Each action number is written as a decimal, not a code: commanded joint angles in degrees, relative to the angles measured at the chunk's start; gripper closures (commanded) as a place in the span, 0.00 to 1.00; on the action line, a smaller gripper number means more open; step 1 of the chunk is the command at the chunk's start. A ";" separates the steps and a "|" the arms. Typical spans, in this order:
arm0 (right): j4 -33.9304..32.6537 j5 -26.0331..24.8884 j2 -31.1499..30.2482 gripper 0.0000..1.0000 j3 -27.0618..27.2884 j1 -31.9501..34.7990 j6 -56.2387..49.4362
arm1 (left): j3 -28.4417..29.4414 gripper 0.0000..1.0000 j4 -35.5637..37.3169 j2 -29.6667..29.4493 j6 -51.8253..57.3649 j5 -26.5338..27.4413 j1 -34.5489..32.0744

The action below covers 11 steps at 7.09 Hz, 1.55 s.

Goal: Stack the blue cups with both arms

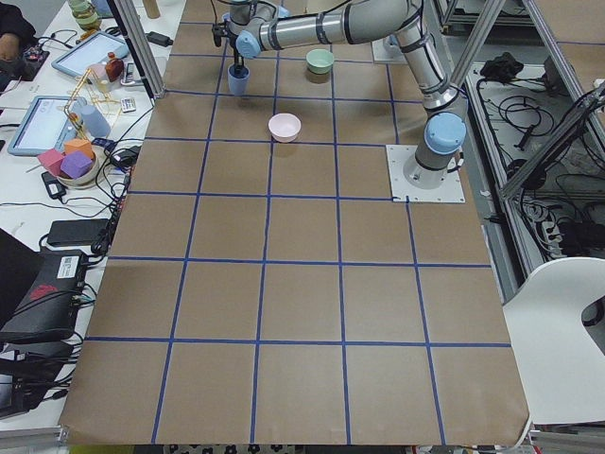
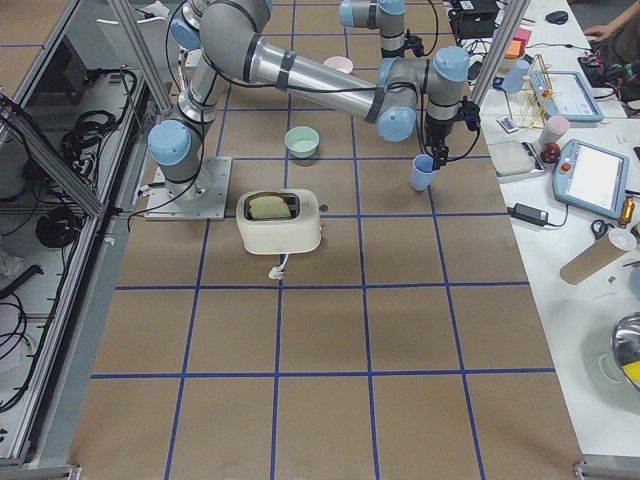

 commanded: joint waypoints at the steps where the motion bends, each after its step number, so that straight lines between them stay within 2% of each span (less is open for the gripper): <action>1: -5.40 1.09 3.92 0.00 -0.71 0.46 0.00 | 0.23 0.01 -0.45 -1.14 3.52 4.39 -0.19; 3: -3.51 0.66 4.28 0.03 0.08 0.37 -0.17 | 1.27 0.00 -3.94 0.59 5.22 4.70 -0.19; 4: -2.63 0.31 4.80 0.25 0.34 0.37 -0.35 | 2.59 0.00 -6.58 1.91 5.30 3.39 -0.19; 5: -0.70 0.22 4.81 0.38 0.96 0.29 -0.35 | 4.34 0.00 -11.74 3.84 7.22 1.99 0.68; 6: -0.25 0.22 5.33 0.50 0.96 0.29 -0.26 | 4.79 0.00 -17.97 6.12 15.07 1.45 2.95; 7: -0.16 0.30 5.86 0.80 0.35 0.29 0.09 | 4.54 0.00 -23.16 9.71 17.41 -1.25 5.93; 8: -0.16 0.13 5.69 1.00 0.26 0.46 0.18 | 4.27 0.00 -31.74 14.36 19.17 -3.28 7.27; 10: 0.11 -0.48 3.94 1.00 0.08 1.42 0.44 | 3.66 0.00 -46.71 24.03 22.79 -2.86 8.59; 11: 0.98 -2.23 2.28 1.00 0.08 3.52 0.88 | 1.83 0.00 -47.29 27.73 23.23 -2.51 9.30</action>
